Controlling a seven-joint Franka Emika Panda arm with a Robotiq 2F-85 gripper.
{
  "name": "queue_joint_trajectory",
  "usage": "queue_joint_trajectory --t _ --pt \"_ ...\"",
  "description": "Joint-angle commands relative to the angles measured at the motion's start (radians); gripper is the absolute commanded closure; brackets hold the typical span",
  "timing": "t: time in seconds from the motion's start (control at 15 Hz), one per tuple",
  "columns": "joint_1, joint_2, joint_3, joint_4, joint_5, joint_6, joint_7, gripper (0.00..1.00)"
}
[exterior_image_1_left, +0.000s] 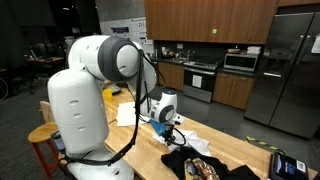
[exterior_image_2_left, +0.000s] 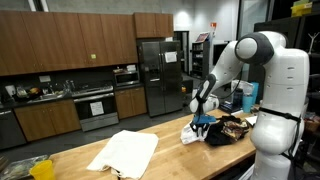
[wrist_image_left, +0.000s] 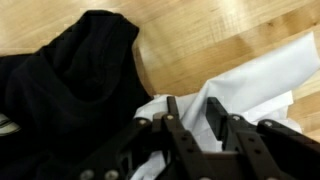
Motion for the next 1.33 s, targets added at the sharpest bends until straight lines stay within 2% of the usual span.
queue_joint_trajectory --t 0.0,0.07,0.2,0.33,0.8,1.07,1.27 --pt "0.013 0.002 -0.006 0.013 -0.007 0.009 0.009 0.95" --pt "0.013 0.001 -0.008 0.019 -0.010 0.002 0.007 0.99" --pt "0.016 0.000 -0.012 0.047 -0.058 -0.053 0.041 1.00" --pt "0.018 -0.028 -0.005 0.072 -0.051 -0.104 0.014 1.00" --pt "0.053 -0.223 0.049 0.212 -0.070 -0.184 -0.108 1.00" --pt "0.110 -0.312 0.108 0.293 -0.017 -0.204 -0.225 1.00" --pt "0.197 -0.356 0.148 0.336 0.085 -0.257 -0.324 1.00"
